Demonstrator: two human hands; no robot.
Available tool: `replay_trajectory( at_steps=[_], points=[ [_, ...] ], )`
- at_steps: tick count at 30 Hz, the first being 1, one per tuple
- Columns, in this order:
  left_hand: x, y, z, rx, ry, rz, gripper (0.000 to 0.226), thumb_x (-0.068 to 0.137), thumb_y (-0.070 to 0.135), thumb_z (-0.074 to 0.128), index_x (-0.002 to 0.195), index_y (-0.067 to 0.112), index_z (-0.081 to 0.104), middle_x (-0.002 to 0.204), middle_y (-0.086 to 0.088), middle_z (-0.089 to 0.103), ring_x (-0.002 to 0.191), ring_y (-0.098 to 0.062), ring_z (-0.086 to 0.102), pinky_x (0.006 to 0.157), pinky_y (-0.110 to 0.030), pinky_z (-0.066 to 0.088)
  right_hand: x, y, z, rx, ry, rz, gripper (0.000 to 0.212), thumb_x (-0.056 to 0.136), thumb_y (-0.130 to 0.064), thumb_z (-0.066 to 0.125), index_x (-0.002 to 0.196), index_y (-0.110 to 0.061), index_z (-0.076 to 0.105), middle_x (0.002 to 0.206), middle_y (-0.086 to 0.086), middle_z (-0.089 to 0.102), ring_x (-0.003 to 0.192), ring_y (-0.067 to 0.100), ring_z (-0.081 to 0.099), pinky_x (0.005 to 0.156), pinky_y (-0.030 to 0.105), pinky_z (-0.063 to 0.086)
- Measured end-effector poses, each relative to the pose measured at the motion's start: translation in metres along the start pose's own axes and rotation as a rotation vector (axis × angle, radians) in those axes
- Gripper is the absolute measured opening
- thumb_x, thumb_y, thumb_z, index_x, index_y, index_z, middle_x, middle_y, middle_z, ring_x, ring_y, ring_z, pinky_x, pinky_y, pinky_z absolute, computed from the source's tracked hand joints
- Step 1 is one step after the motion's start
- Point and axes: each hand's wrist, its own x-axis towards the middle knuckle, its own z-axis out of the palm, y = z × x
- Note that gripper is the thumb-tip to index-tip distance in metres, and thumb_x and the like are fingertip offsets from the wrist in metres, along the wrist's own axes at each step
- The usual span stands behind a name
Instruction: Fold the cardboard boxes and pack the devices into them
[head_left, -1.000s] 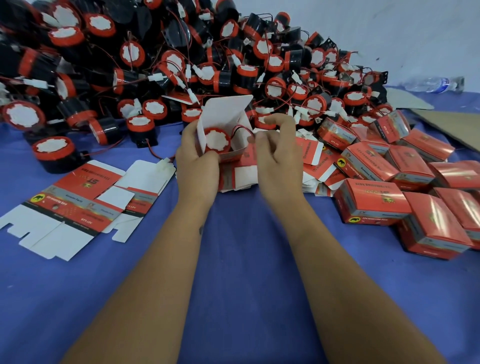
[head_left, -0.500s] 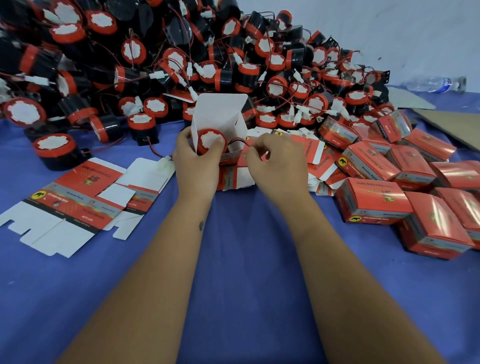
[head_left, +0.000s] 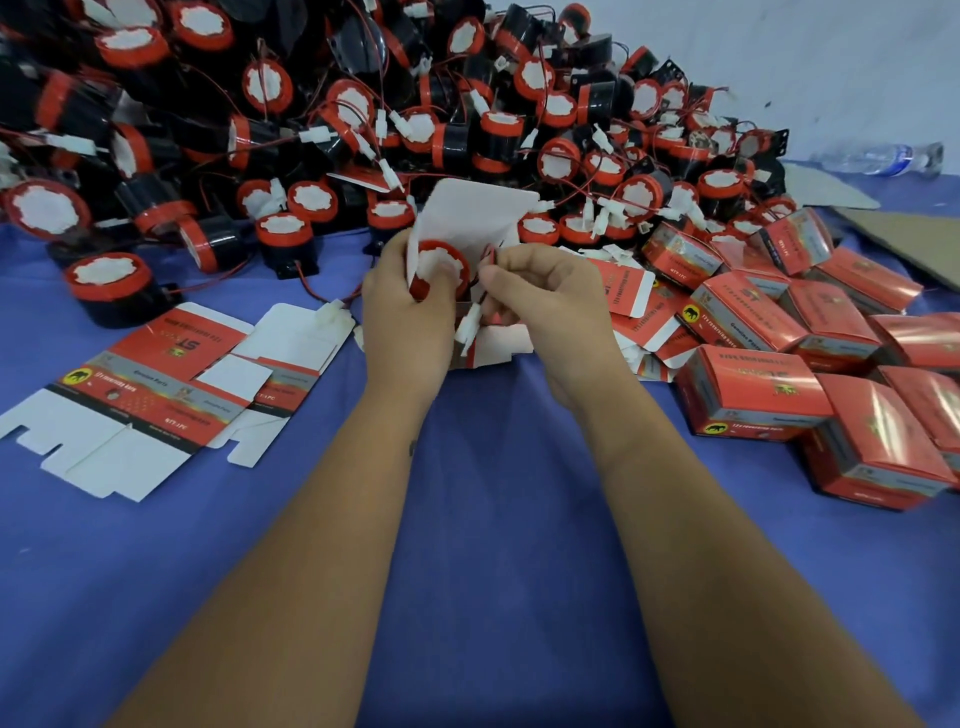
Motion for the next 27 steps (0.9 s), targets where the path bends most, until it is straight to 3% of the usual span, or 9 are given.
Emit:
replay_trajectory(
  at_steps=[4, 8, 10, 13, 17, 21, 27],
  points=[
    [-0.003, 0.003, -0.001, -0.008, -0.017, 0.041, 0.026, 0.097, 0.017, 0.055, 0.105, 0.040, 0.061, 0.090, 0.023, 0.067, 0.089, 0.008, 0.062, 0.074, -0.009, 0.049, 0.001, 0.001, 0.002, -0.142, 0.165, -0.107, 0.021, 0.093, -0.005, 0.063, 0.078, -0.019, 0.067, 0.066, 0.002, 0.062, 0.059, 0.004, 0.054, 0.061, 0.018, 0.049],
    [-0.004, 0.005, -0.003, 0.017, -0.040, 0.054, 0.031, 0.097, 0.018, 0.055, 0.095, 0.049, 0.057, 0.084, 0.034, 0.066, 0.084, 0.010, 0.062, 0.071, -0.011, 0.050, 0.003, 0.001, 0.002, -0.295, 0.266, -0.195, 0.027, 0.089, -0.014, 0.070, 0.075, -0.036, 0.066, 0.075, -0.012, 0.051, 0.070, 0.000, 0.045, 0.070, 0.014, 0.040],
    [-0.003, 0.002, -0.002, 0.033, -0.057, 0.079, 0.028, 0.097, 0.020, 0.055, 0.102, 0.047, 0.059, 0.090, 0.022, 0.067, 0.088, 0.006, 0.061, 0.074, -0.013, 0.050, 0.004, -0.002, -0.002, -0.284, 0.298, -0.168, 0.024, 0.088, -0.015, 0.071, 0.075, -0.035, 0.068, 0.075, -0.014, 0.055, 0.071, -0.001, 0.047, 0.071, 0.013, 0.041],
    [-0.002, -0.002, 0.000, 0.121, -0.060, 0.092, 0.030, 0.098, 0.027, 0.055, 0.124, 0.041, 0.057, 0.108, 0.012, 0.058, 0.092, 0.013, 0.051, 0.076, -0.005, 0.040, 0.004, -0.005, -0.007, -0.209, 0.300, -0.110, 0.020, 0.090, -0.013, 0.070, 0.077, -0.027, 0.072, 0.065, -0.015, 0.064, 0.060, -0.001, 0.055, 0.064, 0.014, 0.048],
    [0.000, -0.004, 0.001, 0.186, -0.057, 0.104, 0.038, 0.099, 0.031, 0.054, 0.137, 0.034, 0.053, 0.125, 0.001, 0.058, 0.104, 0.002, 0.052, 0.093, -0.021, 0.047, 0.003, -0.007, -0.004, -0.161, 0.279, -0.085, 0.017, 0.090, -0.011, 0.069, 0.077, -0.023, 0.072, 0.063, -0.013, 0.065, 0.059, -0.002, 0.057, 0.061, 0.014, 0.049],
    [0.002, -0.006, 0.001, 0.195, -0.050, 0.103, 0.038, 0.099, 0.030, 0.053, 0.137, 0.033, 0.054, 0.125, 0.004, 0.059, 0.095, 0.018, 0.047, 0.075, 0.001, 0.037, 0.002, -0.006, 0.000, -0.198, 0.243, -0.097, 0.015, 0.091, -0.013, 0.068, 0.077, -0.019, 0.068, 0.058, -0.007, 0.065, 0.052, 0.003, 0.058, 0.054, 0.015, 0.046],
    [-0.002, -0.005, 0.002, 0.166, -0.021, 0.110, 0.039, 0.097, 0.026, 0.055, 0.136, 0.034, 0.054, 0.101, 0.020, 0.051, 0.095, 0.013, 0.046, 0.075, -0.002, 0.036, 0.002, -0.001, 0.003, -0.286, 0.313, -0.143, 0.022, 0.094, -0.011, 0.061, 0.080, -0.028, 0.062, 0.064, -0.006, 0.067, 0.060, 0.005, 0.064, 0.058, 0.015, 0.048]
  ],
)
